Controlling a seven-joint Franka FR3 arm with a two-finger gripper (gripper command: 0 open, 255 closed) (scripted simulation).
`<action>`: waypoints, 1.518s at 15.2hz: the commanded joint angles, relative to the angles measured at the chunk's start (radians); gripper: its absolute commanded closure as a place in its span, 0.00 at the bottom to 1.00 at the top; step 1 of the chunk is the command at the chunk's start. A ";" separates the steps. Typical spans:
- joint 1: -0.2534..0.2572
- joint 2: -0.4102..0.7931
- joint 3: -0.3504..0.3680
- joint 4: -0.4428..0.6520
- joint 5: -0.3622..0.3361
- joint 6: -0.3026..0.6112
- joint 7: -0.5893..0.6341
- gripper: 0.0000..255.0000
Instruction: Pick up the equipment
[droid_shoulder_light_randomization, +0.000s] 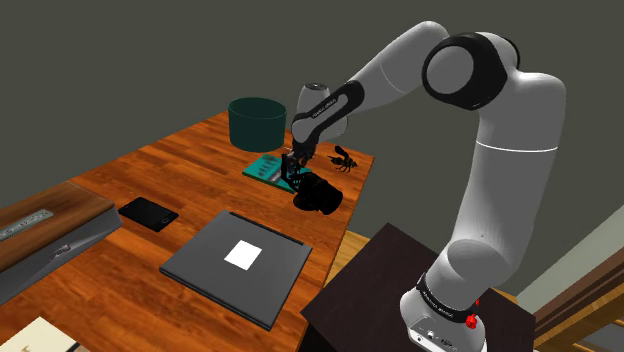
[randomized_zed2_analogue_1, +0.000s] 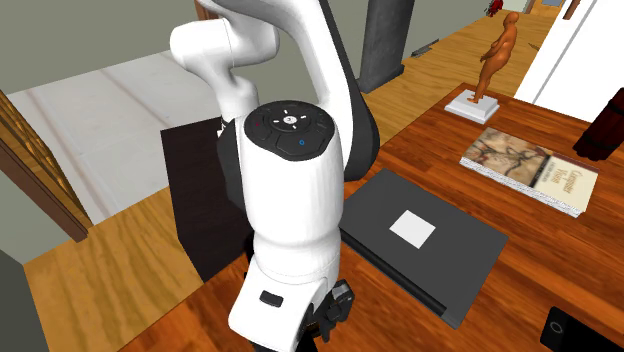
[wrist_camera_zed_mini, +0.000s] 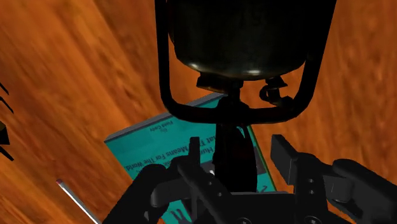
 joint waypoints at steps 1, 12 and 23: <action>0.000 0.002 0.000 0.001 0.000 0.002 0.000 1.00; 0.000 -0.028 0.000 0.005 0.000 -0.033 -0.002 1.00; 0.001 -0.121 0.000 0.042 0.001 -0.163 -0.006 1.00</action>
